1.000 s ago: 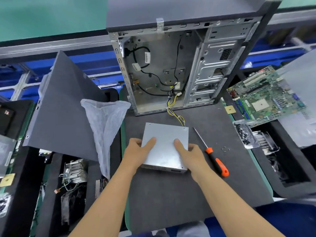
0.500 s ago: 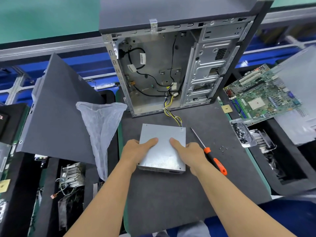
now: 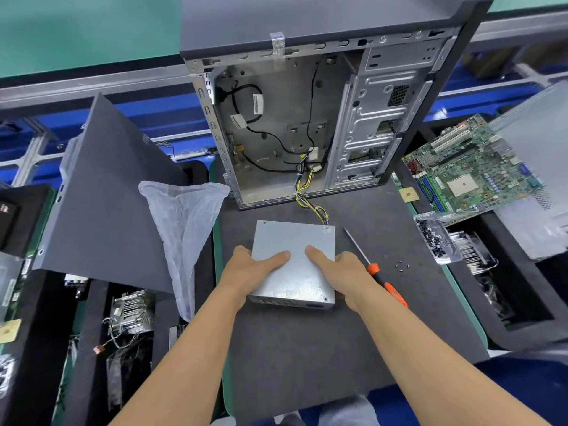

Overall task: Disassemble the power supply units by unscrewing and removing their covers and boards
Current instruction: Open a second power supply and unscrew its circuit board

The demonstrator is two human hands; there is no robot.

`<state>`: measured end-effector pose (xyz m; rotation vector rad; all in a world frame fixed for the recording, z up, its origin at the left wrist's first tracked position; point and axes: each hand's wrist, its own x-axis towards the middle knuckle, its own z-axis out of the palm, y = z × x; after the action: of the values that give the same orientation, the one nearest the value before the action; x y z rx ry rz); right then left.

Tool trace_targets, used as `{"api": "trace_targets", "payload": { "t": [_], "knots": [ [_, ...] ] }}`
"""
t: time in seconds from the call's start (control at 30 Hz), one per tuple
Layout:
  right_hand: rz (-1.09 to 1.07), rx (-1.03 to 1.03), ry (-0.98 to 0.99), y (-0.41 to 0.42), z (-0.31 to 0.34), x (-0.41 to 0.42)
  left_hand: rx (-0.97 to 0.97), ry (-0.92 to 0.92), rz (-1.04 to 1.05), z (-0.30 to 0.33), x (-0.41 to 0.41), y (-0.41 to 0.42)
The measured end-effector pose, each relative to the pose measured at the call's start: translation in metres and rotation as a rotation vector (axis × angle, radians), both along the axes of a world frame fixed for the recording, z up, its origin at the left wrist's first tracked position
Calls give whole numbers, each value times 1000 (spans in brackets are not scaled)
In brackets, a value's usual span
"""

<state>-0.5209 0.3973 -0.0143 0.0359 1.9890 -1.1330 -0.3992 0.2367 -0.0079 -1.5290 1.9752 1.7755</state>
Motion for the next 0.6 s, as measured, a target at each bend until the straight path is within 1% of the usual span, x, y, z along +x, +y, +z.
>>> {"api": "trace_targets", "payload": {
  "t": [0.13, 0.27, 0.37, 0.53, 0.6],
  "knots": [
    [26, 66, 2, 2, -4, 1, -10, 11, 20, 1, -3, 2],
    [-66, -17, -8, 2, -6, 6, 13, 12, 28, -2, -6, 6],
    [-79, 13, 50, 1, -6, 8, 2, -4, 42, -2, -7, 5],
    [-34, 65, 55, 0, -3, -1, -20, -34, 53, 1, -11, 5],
    [-43, 52, 56, 0, -4, -3, -20, -31, 55, 1, -11, 5]
  ]
}}
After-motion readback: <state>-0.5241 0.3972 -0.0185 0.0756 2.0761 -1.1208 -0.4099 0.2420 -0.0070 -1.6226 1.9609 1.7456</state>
